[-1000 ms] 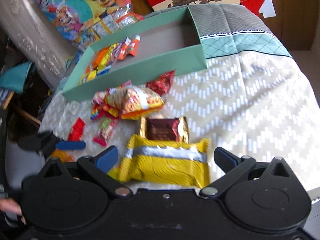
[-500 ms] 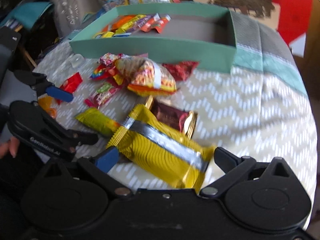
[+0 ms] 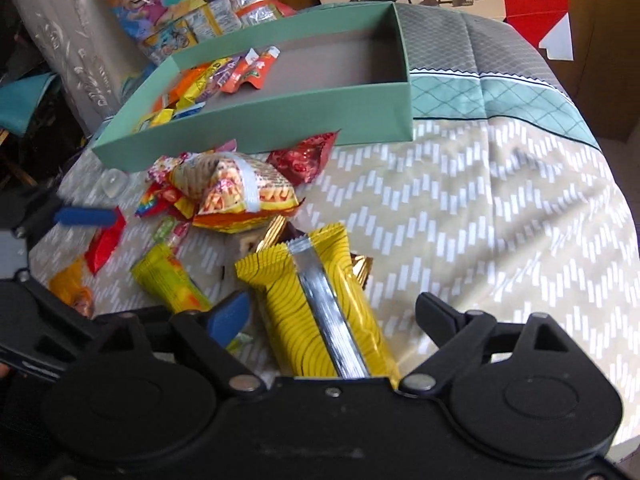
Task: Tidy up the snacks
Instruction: 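Grasp the yellow-green stick with left tool while right tool grasps yellow wafer pack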
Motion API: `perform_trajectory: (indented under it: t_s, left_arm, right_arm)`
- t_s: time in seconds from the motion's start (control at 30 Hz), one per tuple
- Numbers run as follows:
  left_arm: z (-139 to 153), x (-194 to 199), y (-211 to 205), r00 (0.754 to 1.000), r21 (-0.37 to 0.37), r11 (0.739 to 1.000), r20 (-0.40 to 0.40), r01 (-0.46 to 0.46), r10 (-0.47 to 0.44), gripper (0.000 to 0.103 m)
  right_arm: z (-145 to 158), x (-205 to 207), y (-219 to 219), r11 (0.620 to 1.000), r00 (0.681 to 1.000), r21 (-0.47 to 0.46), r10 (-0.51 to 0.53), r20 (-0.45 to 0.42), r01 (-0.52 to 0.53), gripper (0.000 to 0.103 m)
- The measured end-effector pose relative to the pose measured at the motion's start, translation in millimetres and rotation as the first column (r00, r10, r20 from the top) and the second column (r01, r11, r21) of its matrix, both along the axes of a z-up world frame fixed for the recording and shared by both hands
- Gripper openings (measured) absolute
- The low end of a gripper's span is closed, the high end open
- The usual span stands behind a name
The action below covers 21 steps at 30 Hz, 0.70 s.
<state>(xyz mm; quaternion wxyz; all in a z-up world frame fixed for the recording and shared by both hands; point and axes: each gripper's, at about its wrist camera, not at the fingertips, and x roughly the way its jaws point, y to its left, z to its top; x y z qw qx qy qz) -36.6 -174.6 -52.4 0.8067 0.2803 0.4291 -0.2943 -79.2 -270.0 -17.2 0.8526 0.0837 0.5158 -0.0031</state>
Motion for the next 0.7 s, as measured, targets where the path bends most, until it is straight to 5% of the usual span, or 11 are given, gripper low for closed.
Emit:
perform_trajectory:
  t_s: [0.2,0.33,0.43,0.53,0.63,0.7]
  left_arm:
    - [-6.6,-21.0,-35.5,0.963,0.056,0.964,0.057,0.26,-0.263,0.1]
    - [-15.9,-23.1,-46.6,0.951,0.042,0.951,-0.055,0.306,-0.304,0.026]
    - [-16.1,-18.2,-42.1,0.965,0.007,0.969,-0.099,0.245,-0.243,0.027]
    - [-16.4,3.0,-29.3,0.982,-0.026,0.997,-0.177,0.069,-0.072,0.027]
    - [-16.1,18.3,-18.5,0.979,-0.02,0.998,-0.197,-0.063,0.058,0.039]
    - [-15.9,19.2,-15.7,0.98,-0.004,0.998,-0.186,-0.068,0.066,0.041]
  right_arm:
    - [-4.2,-7.7,12.1,0.997,0.998,-0.044,0.06,-0.025,-0.061,0.083]
    - [-6.4,-9.7,19.1,0.995,0.998,-0.086,0.058,-0.013,-0.059,0.054]
    - [-5.1,-7.9,11.7,0.999,1.0,-0.048,0.007,0.001,-0.007,0.053]
    - [-5.2,-8.3,8.8,0.999,1.0,-0.028,-0.028,0.008,0.028,0.053]
    - [-5.5,-10.1,10.0,0.999,0.999,-0.017,-0.05,0.005,0.05,0.059]
    - [-5.7,-12.6,13.3,0.998,0.999,-0.032,-0.049,0.002,0.049,0.06]
